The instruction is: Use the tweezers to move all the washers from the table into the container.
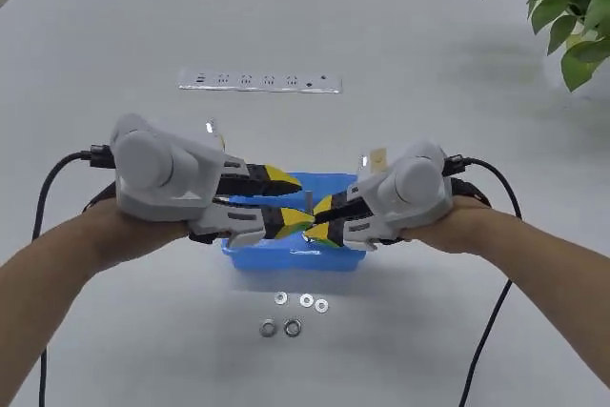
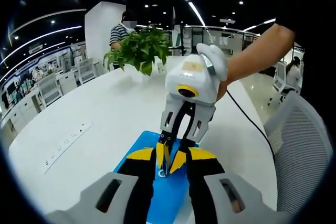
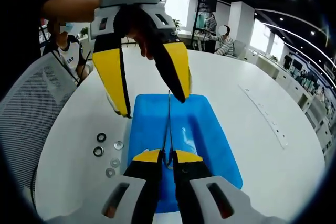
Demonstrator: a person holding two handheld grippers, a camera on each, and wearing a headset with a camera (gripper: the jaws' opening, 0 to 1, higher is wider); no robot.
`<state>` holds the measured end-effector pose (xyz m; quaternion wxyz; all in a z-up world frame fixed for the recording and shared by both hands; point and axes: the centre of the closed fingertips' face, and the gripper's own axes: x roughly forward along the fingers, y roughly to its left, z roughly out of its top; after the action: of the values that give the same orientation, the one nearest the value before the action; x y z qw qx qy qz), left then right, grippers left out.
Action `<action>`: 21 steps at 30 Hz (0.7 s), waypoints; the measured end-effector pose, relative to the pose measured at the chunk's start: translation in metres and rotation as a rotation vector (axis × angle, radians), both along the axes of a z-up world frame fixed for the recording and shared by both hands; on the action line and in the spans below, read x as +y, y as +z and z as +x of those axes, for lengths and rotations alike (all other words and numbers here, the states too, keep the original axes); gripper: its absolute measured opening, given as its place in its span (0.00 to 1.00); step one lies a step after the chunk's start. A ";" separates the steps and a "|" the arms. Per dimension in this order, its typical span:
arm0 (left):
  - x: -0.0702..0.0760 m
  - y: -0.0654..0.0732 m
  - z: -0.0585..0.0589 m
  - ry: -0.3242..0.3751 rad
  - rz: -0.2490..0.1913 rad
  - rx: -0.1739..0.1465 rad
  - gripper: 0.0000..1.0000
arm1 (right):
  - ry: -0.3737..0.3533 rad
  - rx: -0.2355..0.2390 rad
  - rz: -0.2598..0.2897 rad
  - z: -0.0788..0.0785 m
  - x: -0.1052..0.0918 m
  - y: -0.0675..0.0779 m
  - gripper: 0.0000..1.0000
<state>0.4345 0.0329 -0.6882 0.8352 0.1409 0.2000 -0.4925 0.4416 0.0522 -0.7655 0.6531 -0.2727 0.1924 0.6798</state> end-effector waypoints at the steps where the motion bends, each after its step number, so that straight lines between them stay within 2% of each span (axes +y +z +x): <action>1: 0.000 -0.001 0.001 -0.002 0.005 -0.001 0.25 | 0.000 0.000 0.000 0.000 0.000 0.000 0.10; 5: -0.001 -0.003 0.003 -0.008 0.015 -0.003 0.21 | -0.001 -0.001 0.002 0.000 0.000 0.000 0.10; 8: 0.000 -0.007 0.007 -0.012 0.041 -0.011 0.16 | -0.001 -0.001 0.002 0.000 0.000 0.000 0.10; 17: -0.004 -0.007 0.010 -0.033 0.035 -0.014 0.08 | 0.001 -0.004 0.003 0.001 0.000 0.000 0.10; 21: -0.006 -0.007 0.009 -0.043 0.038 -0.018 0.08 | 0.004 -0.005 0.001 0.002 -0.001 0.000 0.10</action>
<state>0.4437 0.0272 -0.6956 0.8235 0.1652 0.1986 -0.5050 0.4433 0.0511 -0.7653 0.6523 -0.2746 0.1899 0.6805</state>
